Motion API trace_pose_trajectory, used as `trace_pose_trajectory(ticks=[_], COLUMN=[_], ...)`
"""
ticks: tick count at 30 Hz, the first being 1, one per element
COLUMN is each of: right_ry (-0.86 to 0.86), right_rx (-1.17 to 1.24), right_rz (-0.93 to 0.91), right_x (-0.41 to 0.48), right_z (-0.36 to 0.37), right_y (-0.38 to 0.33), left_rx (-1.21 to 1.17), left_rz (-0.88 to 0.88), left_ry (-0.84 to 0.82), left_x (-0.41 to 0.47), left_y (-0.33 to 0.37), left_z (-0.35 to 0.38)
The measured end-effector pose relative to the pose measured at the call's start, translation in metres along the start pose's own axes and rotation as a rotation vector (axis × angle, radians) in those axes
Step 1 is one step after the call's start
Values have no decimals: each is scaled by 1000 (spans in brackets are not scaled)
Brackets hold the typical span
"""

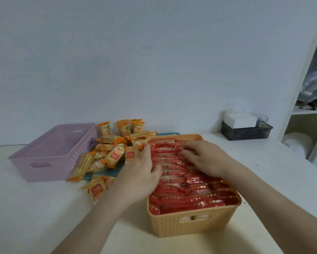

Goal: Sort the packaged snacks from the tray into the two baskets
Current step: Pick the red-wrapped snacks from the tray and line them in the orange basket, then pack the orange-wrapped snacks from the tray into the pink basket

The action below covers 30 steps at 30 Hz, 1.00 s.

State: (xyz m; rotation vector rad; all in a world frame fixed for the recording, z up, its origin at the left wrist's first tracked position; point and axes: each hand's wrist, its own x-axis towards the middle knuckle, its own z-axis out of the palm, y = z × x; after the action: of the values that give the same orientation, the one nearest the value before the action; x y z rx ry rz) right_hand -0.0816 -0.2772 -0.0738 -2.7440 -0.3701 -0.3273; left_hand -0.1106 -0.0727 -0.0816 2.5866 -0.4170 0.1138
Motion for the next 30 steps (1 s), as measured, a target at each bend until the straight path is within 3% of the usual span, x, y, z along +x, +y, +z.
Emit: trace_pose_trajectory(ticks=[3,7,12,14,16,19,30], right_ry=[142,-158,-52,45,177,200,88], right_rx=[57,155,481,337,46,-174,-188], right_rz=[150,440,427,325,182,80,180], right_x=[-14,-27,-37,-40,-44,-45,-40], right_z=[-11,-22,-22,-25,-24,-23,5], right_y=[2,6,9,4,-4,-10,52], left_rx=[-166,-189,-226,-236,-217,-199,-153], left_rz=[-27,-24,-80,-92,-60,-26,-86], left_ry=[-72,27,74,132,179,196,151], left_x=[-24,-26,-18,-8,6,31,113], left_y=[1,1,4,10,22,48,89], left_z=[0,2,8,9,11,23,84])
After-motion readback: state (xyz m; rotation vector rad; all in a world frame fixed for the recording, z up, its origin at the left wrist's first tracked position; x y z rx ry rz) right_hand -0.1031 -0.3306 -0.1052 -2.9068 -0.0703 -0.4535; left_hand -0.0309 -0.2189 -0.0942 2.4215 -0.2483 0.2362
